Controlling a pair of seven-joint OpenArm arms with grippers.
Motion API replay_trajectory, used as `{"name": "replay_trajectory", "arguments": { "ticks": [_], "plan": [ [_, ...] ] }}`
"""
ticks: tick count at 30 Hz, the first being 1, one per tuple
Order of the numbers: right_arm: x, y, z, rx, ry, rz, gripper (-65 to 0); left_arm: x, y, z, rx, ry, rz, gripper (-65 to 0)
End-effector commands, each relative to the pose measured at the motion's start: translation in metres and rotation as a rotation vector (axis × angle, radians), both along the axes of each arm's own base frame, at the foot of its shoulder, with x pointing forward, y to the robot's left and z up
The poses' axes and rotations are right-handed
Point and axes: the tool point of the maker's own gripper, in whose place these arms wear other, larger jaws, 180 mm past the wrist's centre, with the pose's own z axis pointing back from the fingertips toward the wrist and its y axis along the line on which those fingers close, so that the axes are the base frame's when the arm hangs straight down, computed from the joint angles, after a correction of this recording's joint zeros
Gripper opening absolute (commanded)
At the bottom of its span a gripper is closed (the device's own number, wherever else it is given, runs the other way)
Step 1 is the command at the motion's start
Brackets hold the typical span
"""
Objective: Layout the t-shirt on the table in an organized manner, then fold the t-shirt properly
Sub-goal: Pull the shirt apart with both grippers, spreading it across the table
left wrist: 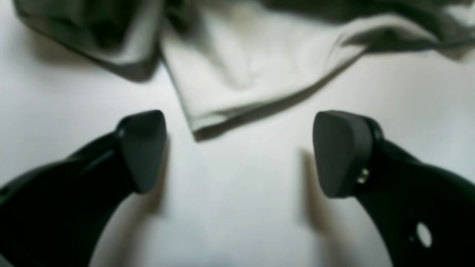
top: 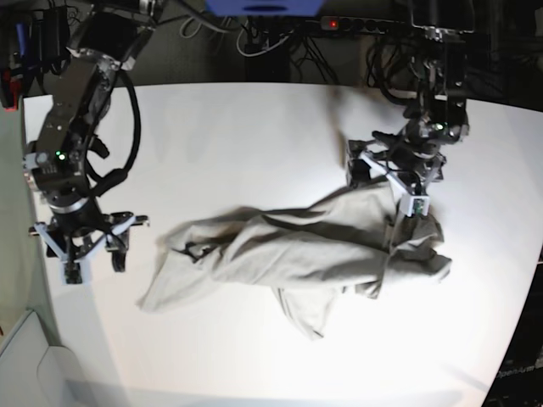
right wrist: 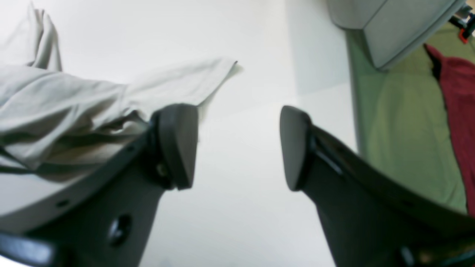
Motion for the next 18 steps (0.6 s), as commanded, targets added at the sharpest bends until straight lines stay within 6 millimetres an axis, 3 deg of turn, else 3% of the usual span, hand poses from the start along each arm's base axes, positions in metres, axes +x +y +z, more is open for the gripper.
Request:
{"name": "replay_trajectory", "arguments": {
  "ticks": [1,8,14,16,18],
  "plan": [
    [0.004,0.0,0.015,-0.005,-0.054,0.005,-29.1,0.012,-0.001,0.009,-0.017,-0.052,0.014,-4.1],
    [-0.002,-0.001,0.007,-0.006,-0.032,0.003,-29.1,0.018,0.001,0.0,-0.044,-0.078,0.052,-4.1],
    [-0.003,-0.001,0.005,-0.006,-0.028,0.003,-29.1,0.017,-0.003,-0.022,-0.069,-0.019,0.069,-4.4],
    [-0.003,-0.001,0.005,-0.006,-0.028,0.003,-29.1,0.018,-0.005,-0.025,-0.073,-0.011,0.066,-8.7],
    [-0.003,-0.001,0.005,-0.006,-0.028,0.003,-29.1,0.018,-0.006,-0.025,-0.076,-0.011,0.064,-19.5]
  ]
}}
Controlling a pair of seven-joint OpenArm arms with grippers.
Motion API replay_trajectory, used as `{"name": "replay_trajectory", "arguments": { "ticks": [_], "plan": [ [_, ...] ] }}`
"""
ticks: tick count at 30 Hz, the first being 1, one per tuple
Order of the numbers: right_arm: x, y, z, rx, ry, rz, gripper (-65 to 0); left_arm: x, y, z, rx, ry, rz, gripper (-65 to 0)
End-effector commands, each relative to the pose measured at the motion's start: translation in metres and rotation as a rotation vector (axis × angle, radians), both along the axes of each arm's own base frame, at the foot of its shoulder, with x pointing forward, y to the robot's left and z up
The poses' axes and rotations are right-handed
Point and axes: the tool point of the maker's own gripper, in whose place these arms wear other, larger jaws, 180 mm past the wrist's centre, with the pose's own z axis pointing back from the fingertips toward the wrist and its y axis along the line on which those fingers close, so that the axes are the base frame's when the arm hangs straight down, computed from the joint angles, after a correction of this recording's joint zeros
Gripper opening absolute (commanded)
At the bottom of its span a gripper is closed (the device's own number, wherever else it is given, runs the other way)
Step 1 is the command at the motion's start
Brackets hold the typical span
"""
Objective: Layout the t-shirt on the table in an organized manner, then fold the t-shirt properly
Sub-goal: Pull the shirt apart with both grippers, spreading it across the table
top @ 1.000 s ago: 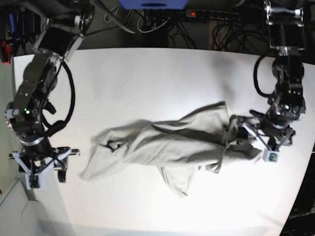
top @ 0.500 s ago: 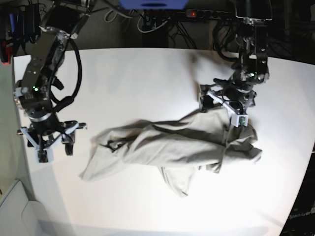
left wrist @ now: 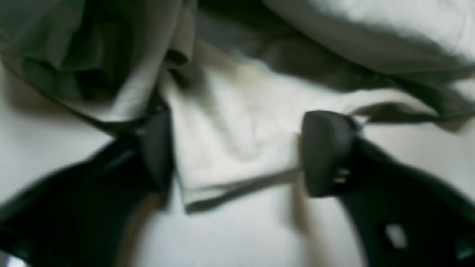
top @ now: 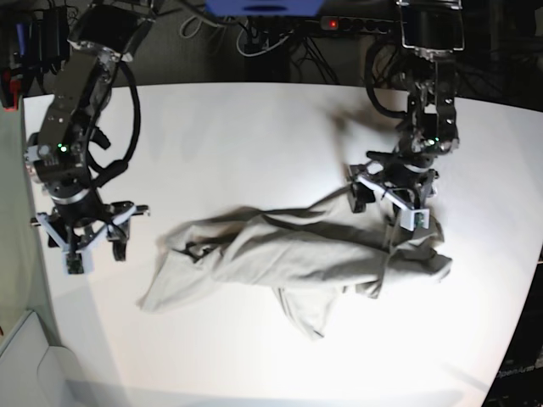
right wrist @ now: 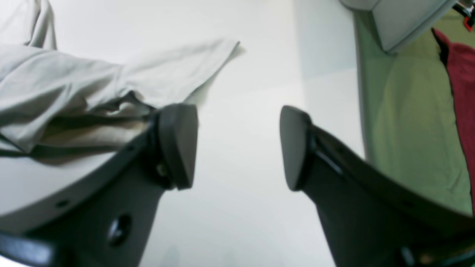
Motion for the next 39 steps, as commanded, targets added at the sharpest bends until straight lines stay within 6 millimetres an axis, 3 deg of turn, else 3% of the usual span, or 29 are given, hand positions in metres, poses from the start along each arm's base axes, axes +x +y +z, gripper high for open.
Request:
{"name": "replay_trajectory", "arguments": {
  "ticks": [1,4,5,8,11,17,20,28,35,39],
  "plan": [
    [0.006,-0.001,0.018,-0.006,-0.064,0.005,-29.1,-0.012,-0.01,-0.013,-0.02,0.075,-0.021,-27.5],
    [0.006,-0.001,0.018,-0.006,-0.064,0.005,-29.1,-0.012,-0.009,-0.011,-0.02,0.075,-0.019,-57.9],
    [0.006,-0.001,0.018,-0.006,-0.064,0.005,-29.1,-0.012,-0.009,-0.011,-0.02,0.074,-0.016,-65.0],
    [0.006,-0.001,0.018,-0.006,-0.064,0.005,-29.1,-0.012,-0.001,0.0,0.01,0.071,-0.033,-61.7],
    [0.007,-0.001,0.019,-0.006,-0.068,0.005,-29.1,-0.018,0.011,0.025,0.049,0.066,-0.052,-65.0],
    [0.009,0.002,0.021,-0.005,-0.073,0.011,-29.1,-0.035,0.056,0.111,0.097,-0.013,0.008,-64.6],
    [0.011,0.003,0.023,-0.001,-0.079,0.011,-29.1,-0.05,0.073,0.138,0.104,-0.009,0.019,-64.6],
    [0.017,0.008,0.029,0.015,-0.098,0.015,-29.1,-0.089,0.122,0.161,-0.01,0.055,0.015,-64.7],
    [0.02,0.038,0.026,0.029,-0.091,0.09,-29.1,-0.098,0.195,0.179,0.148,-0.016,0.219,-64.7],
    [0.02,0.045,0.024,0.042,-0.088,0.1,-29.1,-0.103,0.238,0.185,0.283,-0.027,0.345,-64.7]
  ]
}}
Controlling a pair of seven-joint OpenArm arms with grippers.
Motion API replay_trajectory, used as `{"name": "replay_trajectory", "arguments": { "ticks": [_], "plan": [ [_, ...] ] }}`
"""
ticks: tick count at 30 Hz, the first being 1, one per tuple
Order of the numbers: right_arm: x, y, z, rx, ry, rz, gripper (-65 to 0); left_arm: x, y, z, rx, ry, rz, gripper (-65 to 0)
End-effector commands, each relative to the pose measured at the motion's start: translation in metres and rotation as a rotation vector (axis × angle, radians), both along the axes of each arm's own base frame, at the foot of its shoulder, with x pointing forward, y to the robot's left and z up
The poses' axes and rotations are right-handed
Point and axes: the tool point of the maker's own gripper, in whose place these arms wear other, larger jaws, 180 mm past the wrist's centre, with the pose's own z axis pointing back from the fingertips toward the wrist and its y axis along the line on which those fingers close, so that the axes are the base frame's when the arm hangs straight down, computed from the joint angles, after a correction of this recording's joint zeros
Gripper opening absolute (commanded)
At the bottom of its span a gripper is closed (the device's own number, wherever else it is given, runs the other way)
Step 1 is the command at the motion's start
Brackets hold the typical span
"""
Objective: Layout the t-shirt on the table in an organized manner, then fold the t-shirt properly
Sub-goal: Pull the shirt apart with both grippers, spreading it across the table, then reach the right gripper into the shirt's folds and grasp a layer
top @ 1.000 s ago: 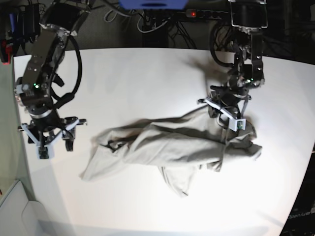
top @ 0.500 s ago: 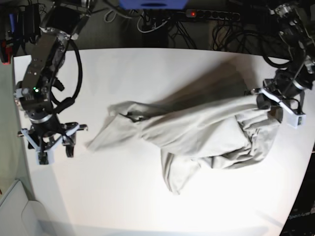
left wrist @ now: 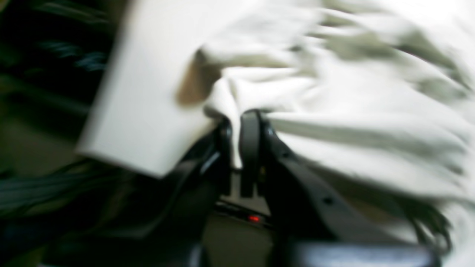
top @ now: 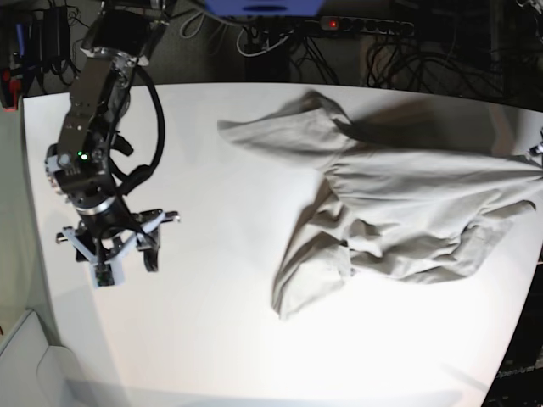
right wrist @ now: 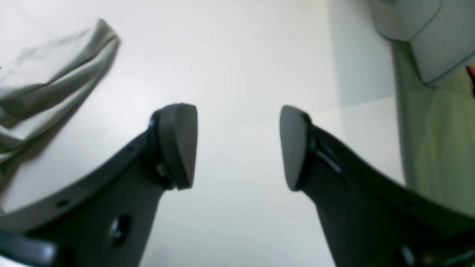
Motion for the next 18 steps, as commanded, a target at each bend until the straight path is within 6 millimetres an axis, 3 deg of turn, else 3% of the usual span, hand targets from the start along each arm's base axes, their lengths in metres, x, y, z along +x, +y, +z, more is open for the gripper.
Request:
{"name": "replay_trajectory", "arguments": {
  "ticks": [1,6,9,11,13,18],
  "plan": [
    [0.007,0.003,0.017,0.016,-0.062,0.003,-29.1,0.011,0.008,0.019,0.051,-0.064,0.002,-64.7],
    [0.007,0.012,0.016,0.034,-0.061,0.014,-29.1,0.008,0.034,0.02,0.167,-0.055,0.078,-64.5],
    [0.007,0.03,0.015,0.038,-0.054,0.06,-29.1,0.01,0.033,0.014,0.17,-0.049,0.076,-64.4],
    [0.002,0.057,0.009,0.038,-0.04,0.135,-29.0,0.016,0.021,0.004,0.169,-0.016,0.024,-63.9],
    [-0.004,0.091,0.006,0.037,-0.029,0.231,-29.0,0.019,0.013,-0.001,0.166,0.007,-0.008,-59.5],
    [-0.02,0.16,0.006,0.037,-0.026,0.425,-28.7,0.016,0.0,-0.014,0.163,0.052,-0.059,-38.6]
  ]
}}
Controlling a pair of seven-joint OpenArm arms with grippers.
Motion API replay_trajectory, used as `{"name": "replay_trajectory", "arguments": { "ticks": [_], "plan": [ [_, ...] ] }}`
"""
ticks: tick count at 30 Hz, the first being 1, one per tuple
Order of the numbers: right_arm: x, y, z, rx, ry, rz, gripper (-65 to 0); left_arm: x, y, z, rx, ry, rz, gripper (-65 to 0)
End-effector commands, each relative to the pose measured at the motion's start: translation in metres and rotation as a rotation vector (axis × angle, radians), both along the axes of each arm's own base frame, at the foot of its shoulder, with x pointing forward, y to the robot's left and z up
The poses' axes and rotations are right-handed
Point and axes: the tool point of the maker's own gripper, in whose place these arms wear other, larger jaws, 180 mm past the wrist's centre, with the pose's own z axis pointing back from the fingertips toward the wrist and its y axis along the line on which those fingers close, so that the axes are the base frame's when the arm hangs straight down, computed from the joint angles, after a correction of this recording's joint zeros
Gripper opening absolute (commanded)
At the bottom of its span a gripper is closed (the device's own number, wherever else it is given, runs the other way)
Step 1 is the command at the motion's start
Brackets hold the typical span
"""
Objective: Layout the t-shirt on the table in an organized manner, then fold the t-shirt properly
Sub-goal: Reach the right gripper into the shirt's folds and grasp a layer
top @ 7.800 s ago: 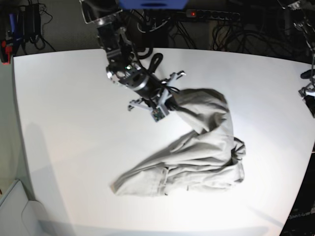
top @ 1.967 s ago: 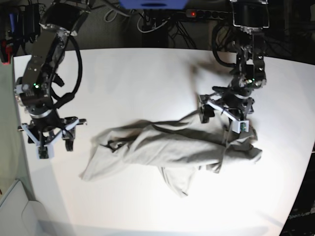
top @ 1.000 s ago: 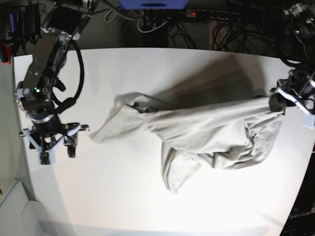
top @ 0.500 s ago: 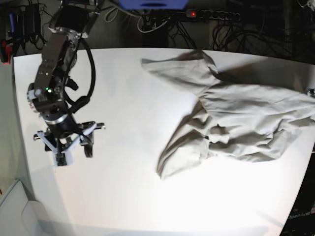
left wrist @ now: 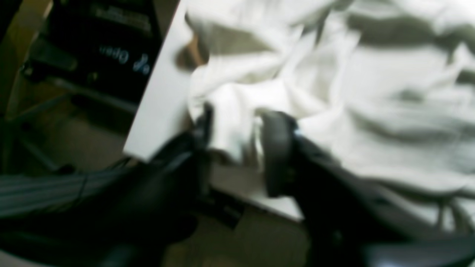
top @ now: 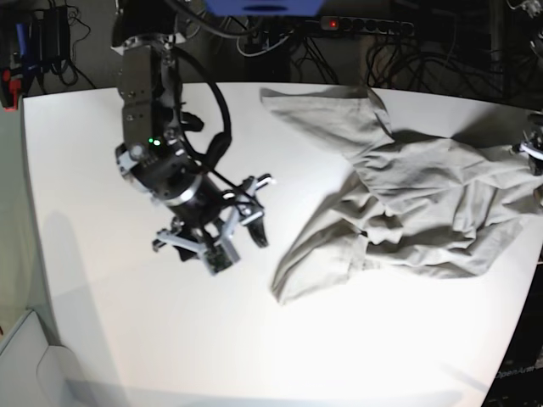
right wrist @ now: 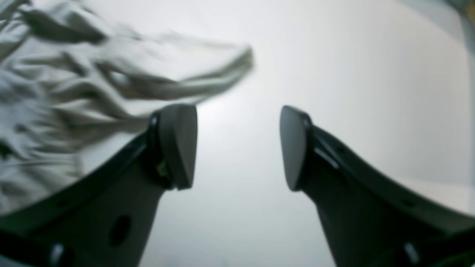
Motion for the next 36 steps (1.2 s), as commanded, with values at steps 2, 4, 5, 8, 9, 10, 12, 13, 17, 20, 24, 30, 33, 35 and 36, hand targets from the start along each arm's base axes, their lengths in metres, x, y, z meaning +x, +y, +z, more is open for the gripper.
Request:
{"name": "replay_trajectory", "arguments": {
  "ticks": [2,4,5,8,9,10,12,13,17,20,24,30,33,35,36],
  "plan": [
    [-0.001,0.022,0.015,0.027,-0.047,0.054,-26.5,0.01,0.002,0.016,0.034,-0.05,-0.022,-32.3],
    [-0.003,0.033,0.007,0.033,-0.023,0.079,-22.6,0.01,0.003,0.015,0.032,-0.046,-0.019,-31.1],
    [0.002,0.037,0.006,0.039,-0.018,0.08,-21.0,0.01,0.003,0.015,0.03,-0.046,-0.019,-31.1],
    [0.014,0.05,-0.016,0.044,0.043,0.1,-19.1,0.009,0.002,0.014,0.027,-0.046,-0.018,-31.1],
    [0.019,0.053,-0.023,0.049,0.053,0.106,-19.1,0.009,0.002,0.013,0.024,-0.046,-0.017,-31.1],
    [0.024,0.061,-0.027,0.068,0.061,0.114,-19.1,0.009,0.002,0.013,0.024,-0.046,-0.017,-31.1],
    [0.028,0.07,-0.033,0.093,0.068,0.123,-19.1,0.009,0.001,0.013,0.023,-0.046,-0.016,-31.1],
    [0.029,0.074,-0.038,0.103,0.075,0.128,-19.1,0.009,0.001,0.013,0.023,-0.046,-0.016,-31.1],
    [0.034,0.095,-0.044,0.122,0.06,0.182,-19.1,0.008,0.003,0.013,0.028,-0.046,-0.012,-31.1],
    [0.029,0.109,-0.05,0.138,0.055,0.219,-19.1,0.001,0.012,0.011,0.081,-0.011,0.008,-31.1],
    [0.033,0.124,-0.052,0.152,0.032,0.26,-19.0,-0.013,0.03,-0.009,0.131,0.064,0.071,-31.1],
    [0.046,0.125,-0.061,0.157,0.035,0.261,-19.0,-0.017,0.05,-0.039,0.112,0.091,0.14,-31.1],
    [0.051,0.125,-0.06,0.152,0.033,0.262,-18.9,-0.015,0.052,-0.047,0.092,0.085,0.151,-31.1],
    [0.055,0.125,-0.06,0.152,0.028,0.262,-18.9,-0.014,0.054,-0.056,0.068,0.086,0.168,-31.1],
    [0.057,0.126,-0.06,0.154,0.026,0.265,-18.9,-0.013,0.054,-0.059,0.057,0.089,0.175,-31.1]
  ]
}}
